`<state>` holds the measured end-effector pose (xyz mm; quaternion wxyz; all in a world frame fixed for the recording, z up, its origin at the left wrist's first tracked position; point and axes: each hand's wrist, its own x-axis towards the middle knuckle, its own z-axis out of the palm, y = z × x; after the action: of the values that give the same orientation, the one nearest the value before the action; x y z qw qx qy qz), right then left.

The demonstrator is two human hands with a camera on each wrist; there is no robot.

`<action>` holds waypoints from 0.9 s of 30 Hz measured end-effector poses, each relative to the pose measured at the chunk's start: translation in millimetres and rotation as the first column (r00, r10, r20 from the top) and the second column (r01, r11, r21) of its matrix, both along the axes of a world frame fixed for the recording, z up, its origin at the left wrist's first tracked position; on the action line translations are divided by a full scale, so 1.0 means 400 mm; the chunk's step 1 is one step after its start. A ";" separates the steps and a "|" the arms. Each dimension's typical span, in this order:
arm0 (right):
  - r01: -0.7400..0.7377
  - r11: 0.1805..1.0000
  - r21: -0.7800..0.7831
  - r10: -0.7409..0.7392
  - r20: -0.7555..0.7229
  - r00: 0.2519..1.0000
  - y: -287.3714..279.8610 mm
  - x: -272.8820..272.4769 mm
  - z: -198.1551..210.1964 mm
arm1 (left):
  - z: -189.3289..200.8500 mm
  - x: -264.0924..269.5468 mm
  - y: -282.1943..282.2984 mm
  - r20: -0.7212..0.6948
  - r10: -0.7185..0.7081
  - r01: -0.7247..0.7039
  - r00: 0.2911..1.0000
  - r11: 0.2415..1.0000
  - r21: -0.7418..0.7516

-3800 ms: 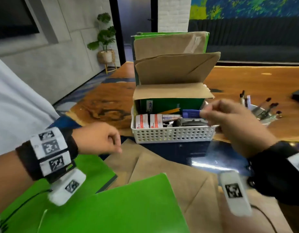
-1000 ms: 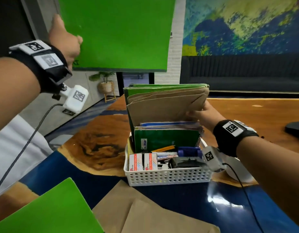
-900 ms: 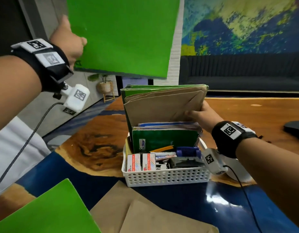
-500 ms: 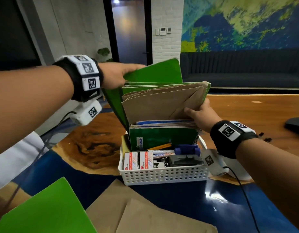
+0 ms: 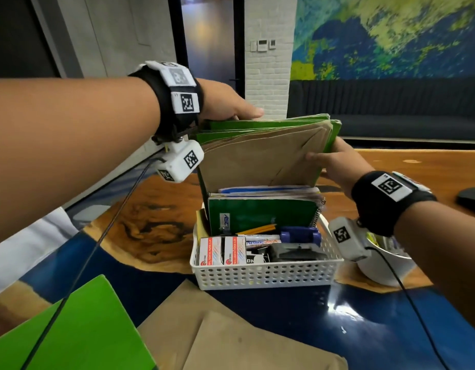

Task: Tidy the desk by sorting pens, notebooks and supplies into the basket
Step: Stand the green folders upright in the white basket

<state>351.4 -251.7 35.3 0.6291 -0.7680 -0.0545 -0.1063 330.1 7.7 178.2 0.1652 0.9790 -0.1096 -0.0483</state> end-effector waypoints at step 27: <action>0.426 0.222 -0.877 -0.032 0.430 0.902 0.210 -0.108 0.115 | -0.456 -0.262 0.419 -0.351 -0.022 0.247 0.936 0.753 0.610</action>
<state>308.0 -167.9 81.4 -0.0090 -0.9591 -0.0934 -0.2672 225.5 175.4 -4.0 -0.1697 0.9434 -0.1289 -0.2540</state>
